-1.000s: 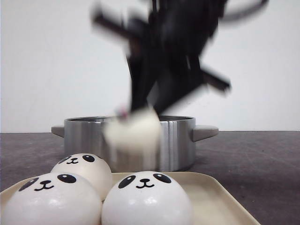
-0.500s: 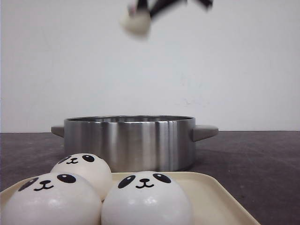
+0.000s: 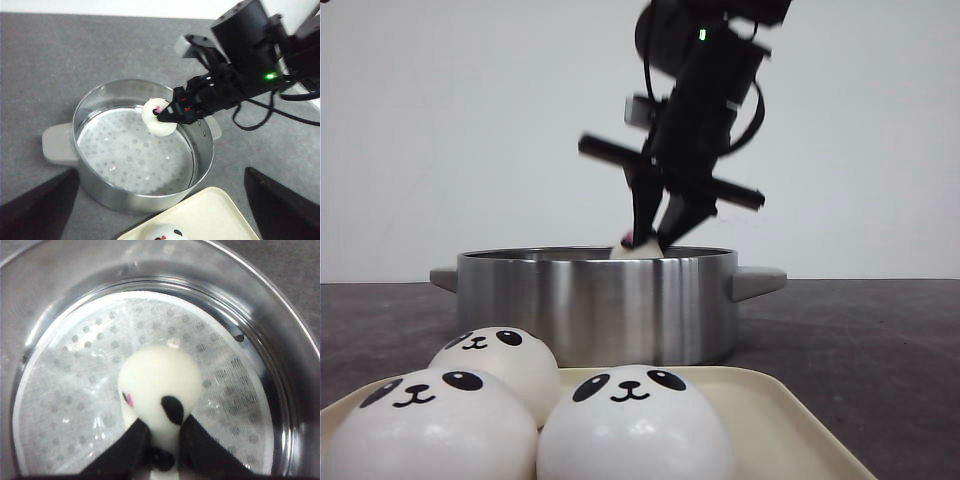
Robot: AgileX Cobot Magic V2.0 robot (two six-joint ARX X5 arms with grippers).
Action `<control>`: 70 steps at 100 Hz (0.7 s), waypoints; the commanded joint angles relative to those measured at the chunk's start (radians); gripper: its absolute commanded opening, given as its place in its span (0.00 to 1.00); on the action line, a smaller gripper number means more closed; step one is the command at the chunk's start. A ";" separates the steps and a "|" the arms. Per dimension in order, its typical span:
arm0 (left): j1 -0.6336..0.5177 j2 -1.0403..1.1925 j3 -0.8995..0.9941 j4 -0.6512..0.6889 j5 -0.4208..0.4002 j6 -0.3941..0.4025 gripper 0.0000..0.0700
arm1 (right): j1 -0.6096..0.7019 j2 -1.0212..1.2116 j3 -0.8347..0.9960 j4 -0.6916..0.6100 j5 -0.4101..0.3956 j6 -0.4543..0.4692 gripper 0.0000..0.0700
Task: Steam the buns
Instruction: 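Lift the bun with the right gripper and lower it into the pot, then open the right gripper to release the bun and withdraw upward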
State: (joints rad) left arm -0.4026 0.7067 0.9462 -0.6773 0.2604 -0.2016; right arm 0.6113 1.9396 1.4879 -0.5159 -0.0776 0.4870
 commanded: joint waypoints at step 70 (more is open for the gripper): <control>-0.025 0.005 0.018 -0.013 -0.001 0.006 0.91 | 0.001 0.044 0.022 0.010 0.060 0.053 0.48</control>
State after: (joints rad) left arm -0.4225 0.7067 0.9462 -0.6994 0.2604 -0.2016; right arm 0.6048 1.9602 1.4879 -0.5125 -0.0227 0.5224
